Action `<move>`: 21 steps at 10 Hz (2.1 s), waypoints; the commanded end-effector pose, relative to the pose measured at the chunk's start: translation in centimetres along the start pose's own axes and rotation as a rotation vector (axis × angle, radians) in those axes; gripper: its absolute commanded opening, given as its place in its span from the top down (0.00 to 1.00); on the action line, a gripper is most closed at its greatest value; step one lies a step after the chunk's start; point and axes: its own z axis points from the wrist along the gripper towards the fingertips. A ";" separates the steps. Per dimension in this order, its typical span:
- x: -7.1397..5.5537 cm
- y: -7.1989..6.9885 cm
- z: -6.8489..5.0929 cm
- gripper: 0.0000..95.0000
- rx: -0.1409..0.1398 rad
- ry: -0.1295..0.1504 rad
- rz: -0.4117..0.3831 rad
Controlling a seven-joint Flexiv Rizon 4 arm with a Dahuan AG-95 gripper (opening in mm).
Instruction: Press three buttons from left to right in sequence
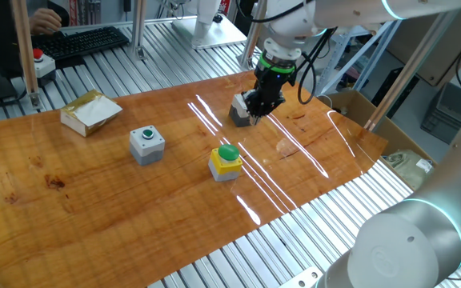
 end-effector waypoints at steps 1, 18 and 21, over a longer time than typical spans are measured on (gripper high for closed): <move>0.3 0.0 -0.1 1.00 0.010 -0.009 -0.070; 0.9 4.8 0.8 1.00 0.007 0.034 -0.076; 1.3 6.0 1.5 1.00 0.003 0.028 -0.054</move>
